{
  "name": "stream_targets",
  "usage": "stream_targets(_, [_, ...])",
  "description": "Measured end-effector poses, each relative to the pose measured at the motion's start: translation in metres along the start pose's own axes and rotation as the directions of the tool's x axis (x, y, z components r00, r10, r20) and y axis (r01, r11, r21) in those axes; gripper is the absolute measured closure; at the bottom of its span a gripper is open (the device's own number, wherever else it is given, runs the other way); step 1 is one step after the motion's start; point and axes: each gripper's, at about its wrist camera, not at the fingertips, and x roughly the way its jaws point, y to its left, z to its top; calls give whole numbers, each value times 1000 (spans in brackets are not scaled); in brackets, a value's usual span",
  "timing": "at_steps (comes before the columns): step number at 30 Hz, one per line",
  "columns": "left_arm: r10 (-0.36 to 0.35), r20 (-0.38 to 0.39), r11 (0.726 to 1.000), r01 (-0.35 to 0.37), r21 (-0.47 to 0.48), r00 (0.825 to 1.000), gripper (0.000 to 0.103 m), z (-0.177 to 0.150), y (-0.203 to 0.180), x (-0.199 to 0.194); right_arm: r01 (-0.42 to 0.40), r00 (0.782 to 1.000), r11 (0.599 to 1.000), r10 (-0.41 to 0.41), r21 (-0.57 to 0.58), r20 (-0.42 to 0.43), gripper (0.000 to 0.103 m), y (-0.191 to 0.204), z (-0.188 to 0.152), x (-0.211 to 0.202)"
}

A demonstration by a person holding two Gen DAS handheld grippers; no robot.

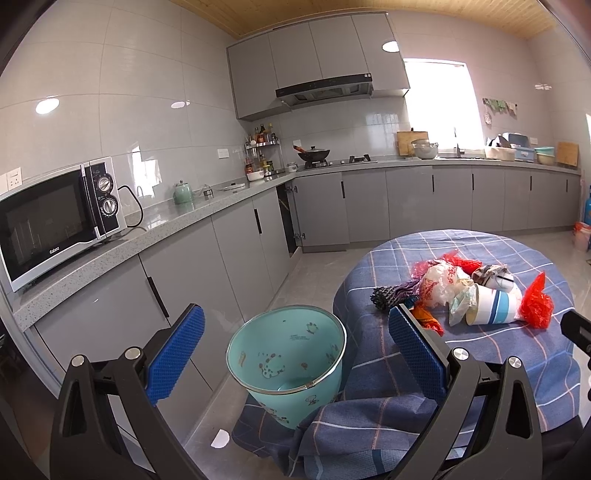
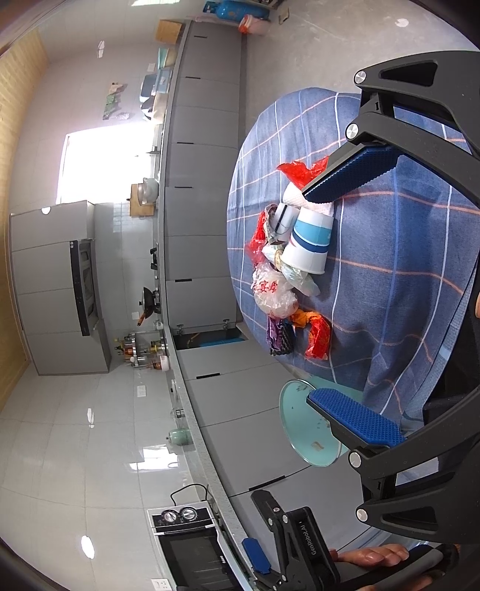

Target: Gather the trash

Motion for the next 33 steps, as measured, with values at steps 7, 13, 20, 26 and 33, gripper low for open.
stream_targets(7, [1,-2,1000,-1,0,1000,5,0,0,0,0,1000,1000,0,0,7,4,-1,2,-2])
stream_targets(13, [2,2,1000,-2,0,1000,5,0,0,0,3,1000,1000,-3,9,11,4,-4,2,-2])
stream_targets(20, [1,2,1000,-1,0,1000,5,0,0,0,6,1000,1000,-7,12,17,4,-6,4,-4])
stream_targets(26, [-1,4,1000,1,7,1000,5,-2,-3,-1,12,1000,1000,-12,20,25,4,-12,7,-3])
stream_targets(33, [-17,9,1000,16,13,1000,5,-3,-10,15,55,997,998,-56,22,54,5,-42,10,7])
